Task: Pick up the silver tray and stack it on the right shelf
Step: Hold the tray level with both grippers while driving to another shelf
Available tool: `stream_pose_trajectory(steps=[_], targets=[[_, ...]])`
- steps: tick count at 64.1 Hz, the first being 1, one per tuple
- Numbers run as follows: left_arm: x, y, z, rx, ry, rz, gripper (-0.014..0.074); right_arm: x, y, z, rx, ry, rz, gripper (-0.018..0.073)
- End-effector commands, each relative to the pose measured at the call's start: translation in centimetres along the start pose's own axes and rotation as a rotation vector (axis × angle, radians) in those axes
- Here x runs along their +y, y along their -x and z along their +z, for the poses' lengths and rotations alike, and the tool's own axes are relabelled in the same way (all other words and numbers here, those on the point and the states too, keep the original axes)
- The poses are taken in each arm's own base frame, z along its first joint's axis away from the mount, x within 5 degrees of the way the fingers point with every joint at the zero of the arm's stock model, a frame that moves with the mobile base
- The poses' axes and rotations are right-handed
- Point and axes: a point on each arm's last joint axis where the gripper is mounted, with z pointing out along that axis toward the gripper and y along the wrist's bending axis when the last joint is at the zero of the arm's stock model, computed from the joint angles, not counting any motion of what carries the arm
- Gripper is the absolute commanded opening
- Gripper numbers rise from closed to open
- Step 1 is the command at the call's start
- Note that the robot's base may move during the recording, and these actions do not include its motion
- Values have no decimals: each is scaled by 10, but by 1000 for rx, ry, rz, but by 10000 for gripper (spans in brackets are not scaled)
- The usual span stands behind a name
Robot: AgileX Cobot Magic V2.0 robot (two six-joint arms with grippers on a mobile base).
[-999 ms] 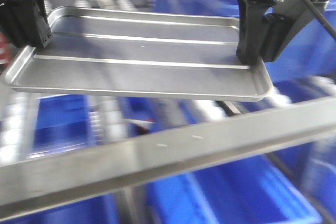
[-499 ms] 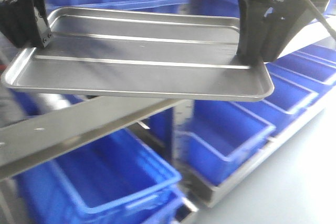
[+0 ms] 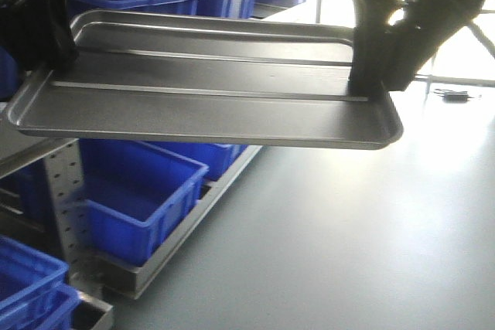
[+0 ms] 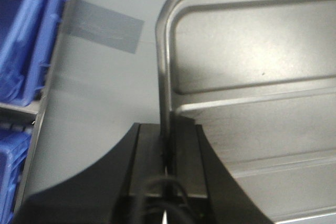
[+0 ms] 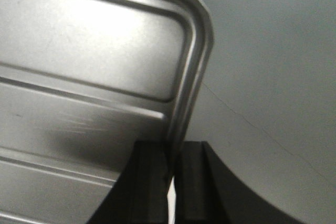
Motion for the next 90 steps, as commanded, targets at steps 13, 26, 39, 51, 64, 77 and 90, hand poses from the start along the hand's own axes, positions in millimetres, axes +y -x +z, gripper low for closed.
stream_pose_trajectory(steps=[13,26,39,51,64,77,90], targets=[[-5,4,-20,-81,-47,29,-93,1,8,-21,-112,39,-43,57],[-5,4,-20,-81,-47,29,-93,1,8,-21,-112,39,-43,57],[-5,4,-20,-81,-47,29,-93,1,8,-21,-112,39,-43,57],[-5,4,-20,-81,-47,29,-93,1,8,-21,-112,39,-43,57],[-5,4,-20,-81,-48,28,-93,1,8,-21,-112,39,-43,57],[-5,4,-20,-80,-49,27,-93,1,8,-21,-112,39,-43,57],[-5,4,-20,-77,-47,27,-93,1,8,-21,-112,39,-43,57]])
